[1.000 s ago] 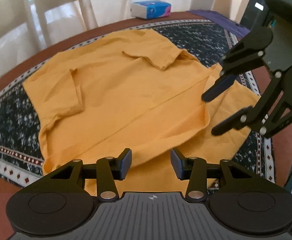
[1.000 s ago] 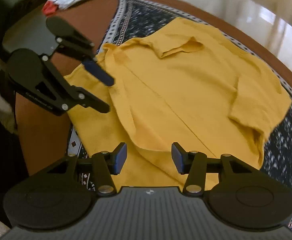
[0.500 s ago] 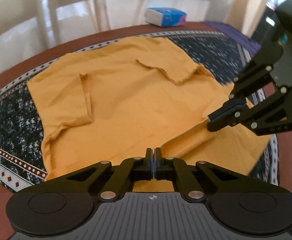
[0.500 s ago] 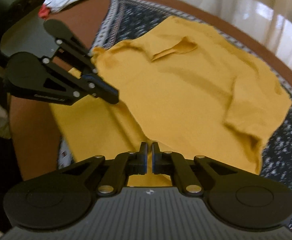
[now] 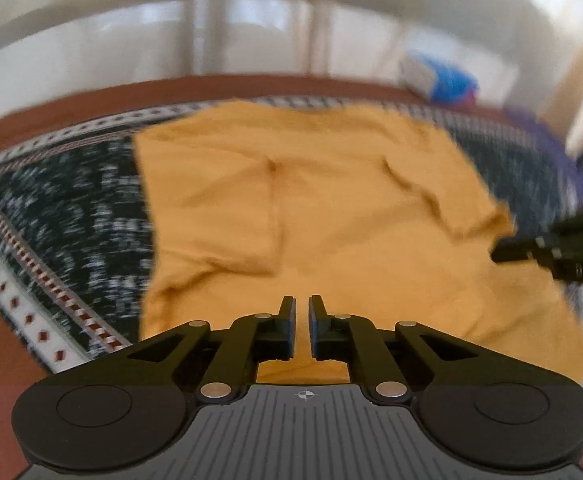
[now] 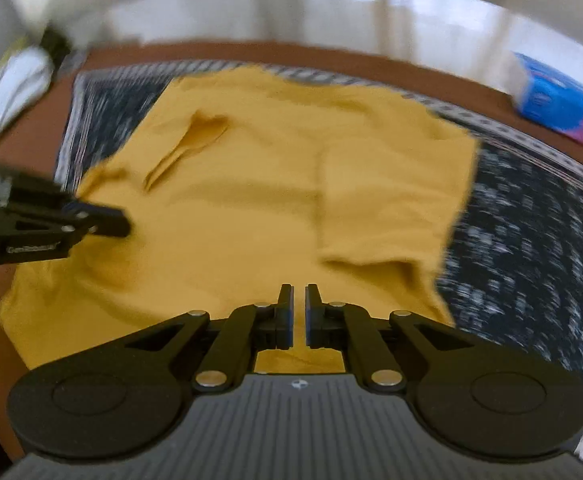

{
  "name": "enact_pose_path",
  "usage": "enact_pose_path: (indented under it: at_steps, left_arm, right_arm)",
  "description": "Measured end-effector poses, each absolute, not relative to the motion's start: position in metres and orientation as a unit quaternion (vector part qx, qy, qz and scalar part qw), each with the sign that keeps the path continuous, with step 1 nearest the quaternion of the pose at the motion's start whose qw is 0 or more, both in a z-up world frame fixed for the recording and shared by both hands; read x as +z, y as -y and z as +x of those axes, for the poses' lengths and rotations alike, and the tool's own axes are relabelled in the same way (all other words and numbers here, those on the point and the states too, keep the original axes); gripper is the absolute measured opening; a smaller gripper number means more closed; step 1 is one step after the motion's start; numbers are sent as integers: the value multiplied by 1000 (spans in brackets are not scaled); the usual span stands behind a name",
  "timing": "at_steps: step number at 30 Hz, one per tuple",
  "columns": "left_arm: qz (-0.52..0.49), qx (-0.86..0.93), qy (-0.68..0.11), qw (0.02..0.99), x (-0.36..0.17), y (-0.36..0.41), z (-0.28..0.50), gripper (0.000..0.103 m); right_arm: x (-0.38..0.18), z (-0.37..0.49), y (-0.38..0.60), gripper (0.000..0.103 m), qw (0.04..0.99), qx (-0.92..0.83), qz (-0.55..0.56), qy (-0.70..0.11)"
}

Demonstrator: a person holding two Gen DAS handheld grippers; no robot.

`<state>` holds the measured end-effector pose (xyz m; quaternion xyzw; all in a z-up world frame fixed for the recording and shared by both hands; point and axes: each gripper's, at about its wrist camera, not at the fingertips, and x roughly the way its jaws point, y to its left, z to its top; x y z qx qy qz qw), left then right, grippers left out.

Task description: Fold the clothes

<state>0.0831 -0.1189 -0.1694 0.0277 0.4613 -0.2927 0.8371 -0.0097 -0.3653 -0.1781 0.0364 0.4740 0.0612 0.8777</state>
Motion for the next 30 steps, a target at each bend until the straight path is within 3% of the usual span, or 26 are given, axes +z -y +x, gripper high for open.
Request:
enact_pose_path:
  at_steps: [4, 8, 13, 18, 24, 27, 29, 30]
  left_arm:
    - [24, -321, -471, 822, -158, 87, 81, 28]
    - [67, -351, -477, 803, -159, 81, 66, 39]
    - [81, -370, -473, 796, -165, 98, 57, 43]
    - [125, -405, -453, 785, -165, 121, 53, 56]
    - [145, -413, -464, 770, -173, 129, 59, 57]
    - [148, -417, -475, 760, -179, 130, 62, 51]
    - [152, -419, -479, 756, -182, 131, 63, 24]
    - [153, -420, -480, 755, -183, 131, 63, 19]
  right_arm:
    - [-165, -31, 394, 9, 887, 30, 66, -457]
    - [-168, -50, 412, 29, 884, 2, 90, -460]
    - [-178, -61, 420, 29, 876, -20, 129, -463]
    - [-179, -64, 423, 33, 875, -30, 150, -460]
    - [-184, -66, 423, 36, 870, -32, 150, -469]
    - [-187, -64, 424, 36, 868, -38, 153, -472]
    - [-187, -64, 425, 36, 868, -42, 151, -472]
    - [-187, -64, 425, 37, 868, -44, 150, -472]
